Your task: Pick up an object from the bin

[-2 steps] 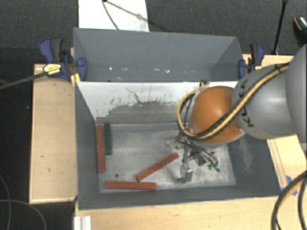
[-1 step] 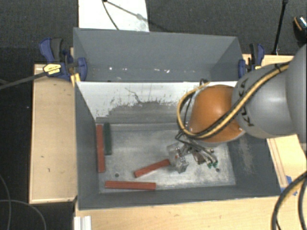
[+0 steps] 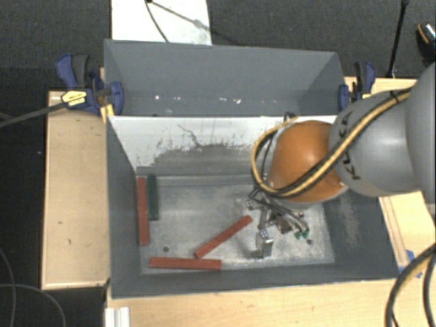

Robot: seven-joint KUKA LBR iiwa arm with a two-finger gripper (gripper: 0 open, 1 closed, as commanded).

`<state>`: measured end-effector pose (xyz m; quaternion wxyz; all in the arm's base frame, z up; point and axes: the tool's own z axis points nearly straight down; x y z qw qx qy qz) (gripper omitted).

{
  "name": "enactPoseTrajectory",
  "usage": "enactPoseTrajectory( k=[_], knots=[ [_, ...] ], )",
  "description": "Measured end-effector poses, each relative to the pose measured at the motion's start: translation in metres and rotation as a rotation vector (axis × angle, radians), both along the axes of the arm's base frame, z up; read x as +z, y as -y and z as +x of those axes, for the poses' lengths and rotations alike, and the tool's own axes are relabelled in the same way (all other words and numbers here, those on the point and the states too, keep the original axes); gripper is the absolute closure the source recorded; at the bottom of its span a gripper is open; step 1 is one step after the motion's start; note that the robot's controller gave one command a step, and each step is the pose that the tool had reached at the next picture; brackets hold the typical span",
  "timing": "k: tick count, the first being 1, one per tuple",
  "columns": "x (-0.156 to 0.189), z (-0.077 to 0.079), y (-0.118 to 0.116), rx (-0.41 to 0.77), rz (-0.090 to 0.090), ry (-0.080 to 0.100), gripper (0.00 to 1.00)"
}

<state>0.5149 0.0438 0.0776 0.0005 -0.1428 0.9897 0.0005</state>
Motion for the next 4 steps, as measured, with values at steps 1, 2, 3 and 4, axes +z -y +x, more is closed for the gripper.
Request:
enactPoseTrajectory(
  k=[1, 2, 3, 4],
  knots=[
    [0.000, 0.000, 0.000, -0.003, 0.000, 0.000, 1.00],
    [0.000, 0.000, 0.000, -0.005, 0.000, 0.000, 0.00],
    [-0.006, 0.070, -0.042, 0.121, 0.001, 0.008, 0.00],
    [-0.007, 0.067, -0.040, 0.114, 0.000, 0.002, 1.00]
  ],
)
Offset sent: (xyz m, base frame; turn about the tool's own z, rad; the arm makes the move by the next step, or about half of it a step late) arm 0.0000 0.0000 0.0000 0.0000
